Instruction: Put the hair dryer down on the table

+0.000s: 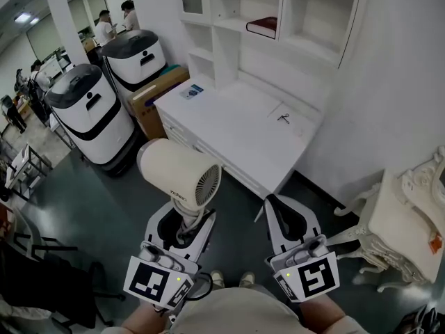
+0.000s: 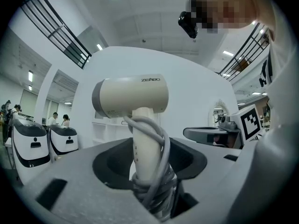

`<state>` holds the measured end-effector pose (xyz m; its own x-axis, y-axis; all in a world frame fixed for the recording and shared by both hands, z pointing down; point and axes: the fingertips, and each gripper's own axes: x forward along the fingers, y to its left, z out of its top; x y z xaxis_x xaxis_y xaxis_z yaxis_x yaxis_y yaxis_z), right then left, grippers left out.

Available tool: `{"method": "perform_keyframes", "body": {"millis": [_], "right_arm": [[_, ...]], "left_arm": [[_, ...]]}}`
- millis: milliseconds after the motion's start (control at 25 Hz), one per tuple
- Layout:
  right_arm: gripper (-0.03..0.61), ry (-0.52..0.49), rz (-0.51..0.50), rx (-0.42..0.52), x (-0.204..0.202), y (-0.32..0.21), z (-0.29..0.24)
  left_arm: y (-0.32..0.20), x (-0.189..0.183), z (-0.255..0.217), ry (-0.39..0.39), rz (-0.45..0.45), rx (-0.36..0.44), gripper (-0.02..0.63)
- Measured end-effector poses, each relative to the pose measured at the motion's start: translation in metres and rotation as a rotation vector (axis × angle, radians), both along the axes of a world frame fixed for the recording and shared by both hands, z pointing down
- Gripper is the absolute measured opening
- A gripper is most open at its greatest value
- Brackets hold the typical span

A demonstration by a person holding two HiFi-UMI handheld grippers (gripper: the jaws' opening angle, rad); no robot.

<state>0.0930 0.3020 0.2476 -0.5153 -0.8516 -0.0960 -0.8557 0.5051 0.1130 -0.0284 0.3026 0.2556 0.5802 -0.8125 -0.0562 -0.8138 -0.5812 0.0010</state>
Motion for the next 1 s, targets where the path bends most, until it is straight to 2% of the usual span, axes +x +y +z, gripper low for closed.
{"method": "perform_keyframes", "body": {"millis": [360,1000], "right_arm": [[0.021,-0.005,-0.014,-0.021,0.021,-0.005,0.009],[0.021,-0.015,-0.062,-0.018,0.066,-0.009,0.015]], "left_arm": [[-0.003,0.018,0.005,0.003,-0.02,-0.013,0.222],[-0.001,0.061,-0.001,-0.006,-0.065,0.019,0.222]]}}
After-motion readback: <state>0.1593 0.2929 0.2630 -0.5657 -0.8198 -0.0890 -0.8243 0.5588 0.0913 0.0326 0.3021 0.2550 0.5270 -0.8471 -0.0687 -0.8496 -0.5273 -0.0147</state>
